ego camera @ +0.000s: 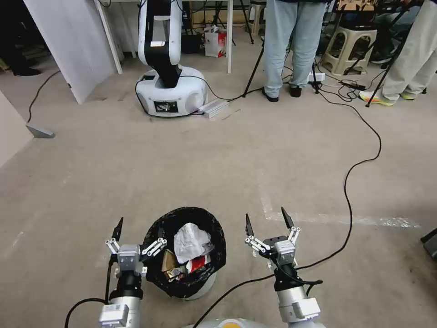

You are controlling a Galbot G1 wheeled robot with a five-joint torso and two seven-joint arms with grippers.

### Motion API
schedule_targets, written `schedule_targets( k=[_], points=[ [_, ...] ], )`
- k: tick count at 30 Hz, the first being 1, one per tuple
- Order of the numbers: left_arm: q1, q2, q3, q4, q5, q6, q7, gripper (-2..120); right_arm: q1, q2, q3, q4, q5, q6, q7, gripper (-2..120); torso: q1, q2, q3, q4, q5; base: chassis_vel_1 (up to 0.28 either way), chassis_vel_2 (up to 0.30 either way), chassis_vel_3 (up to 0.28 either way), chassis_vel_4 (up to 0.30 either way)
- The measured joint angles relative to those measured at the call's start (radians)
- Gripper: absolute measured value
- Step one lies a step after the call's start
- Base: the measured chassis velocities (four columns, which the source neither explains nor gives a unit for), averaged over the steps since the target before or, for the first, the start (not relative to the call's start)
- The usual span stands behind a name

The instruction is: Pick up the trash bin, then pick up the garbage from the floor and place it into the trash bin.

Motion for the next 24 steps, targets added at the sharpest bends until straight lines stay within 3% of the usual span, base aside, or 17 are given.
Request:
schedule_targets(
  k=[4,24],
  points=[
    [0.004,-0.001,0.0,0.018,0.013,-0.017,-0.008,100,0.001,0.003,0.008,0.003,-0.017,0.0,-0.005,100,0.0,0.0,0.0,0.0001,0.0016,0.0,0.0,0.0,0.0],
    [0.005,-0.001,-0.001,0.021,0.011,-0.015,-0.01,100,0.001,0.003,0.013,0.006,-0.026,0.0,-0.011,100,0.0,0.0,0.0,0.0001,0.0006,0.0,0.0,0.0,0.0]
  ],
)
